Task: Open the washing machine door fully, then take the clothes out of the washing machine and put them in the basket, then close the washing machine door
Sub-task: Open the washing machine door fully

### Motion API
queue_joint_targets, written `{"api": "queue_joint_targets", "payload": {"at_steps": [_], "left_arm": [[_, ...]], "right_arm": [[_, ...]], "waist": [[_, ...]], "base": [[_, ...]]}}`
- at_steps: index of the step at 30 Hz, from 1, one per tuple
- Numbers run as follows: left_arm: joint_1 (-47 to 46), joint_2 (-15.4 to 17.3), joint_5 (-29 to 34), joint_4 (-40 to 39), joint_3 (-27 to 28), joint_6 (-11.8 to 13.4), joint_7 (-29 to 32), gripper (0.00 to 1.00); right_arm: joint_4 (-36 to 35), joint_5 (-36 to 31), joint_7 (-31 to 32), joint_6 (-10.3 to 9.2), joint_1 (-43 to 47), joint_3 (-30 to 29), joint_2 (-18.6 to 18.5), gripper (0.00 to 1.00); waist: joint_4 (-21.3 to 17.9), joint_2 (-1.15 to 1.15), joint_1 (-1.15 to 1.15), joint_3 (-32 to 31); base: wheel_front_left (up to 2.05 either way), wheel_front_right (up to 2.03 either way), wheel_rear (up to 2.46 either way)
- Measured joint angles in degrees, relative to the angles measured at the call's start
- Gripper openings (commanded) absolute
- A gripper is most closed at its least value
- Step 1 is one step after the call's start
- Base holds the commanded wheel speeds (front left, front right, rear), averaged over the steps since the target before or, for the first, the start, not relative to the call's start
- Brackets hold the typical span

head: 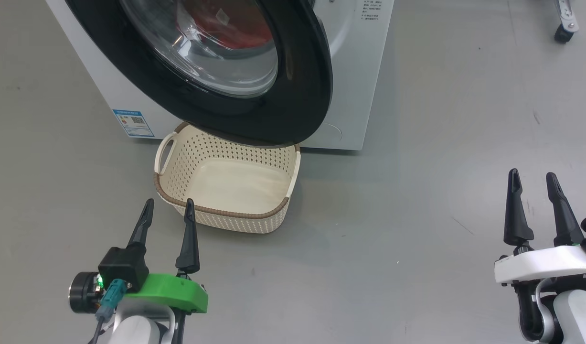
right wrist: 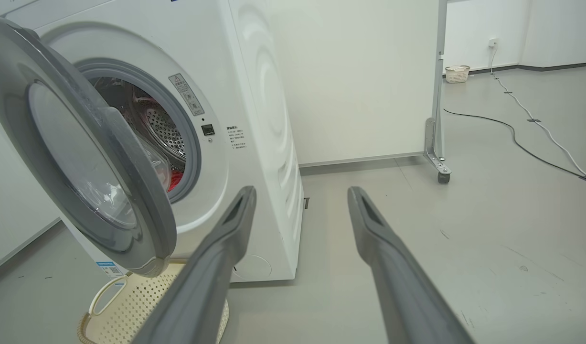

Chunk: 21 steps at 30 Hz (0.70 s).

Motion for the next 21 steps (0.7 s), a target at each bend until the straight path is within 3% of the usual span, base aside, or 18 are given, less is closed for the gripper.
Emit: {"api": "queue_joint_targets", "payload": {"at_steps": [21], "left_arm": [[0.0,0.0,0.0,-0.1,-0.3,0.0,0.0,1.00]], "right_arm": [[-0.1,0.0,0.0,0.51,0.1,-0.8,0.1,1.00]], "waist": [[0.5,0.00,0.00,0.1]], "base": [[0.00,0.00,0.00]]}}
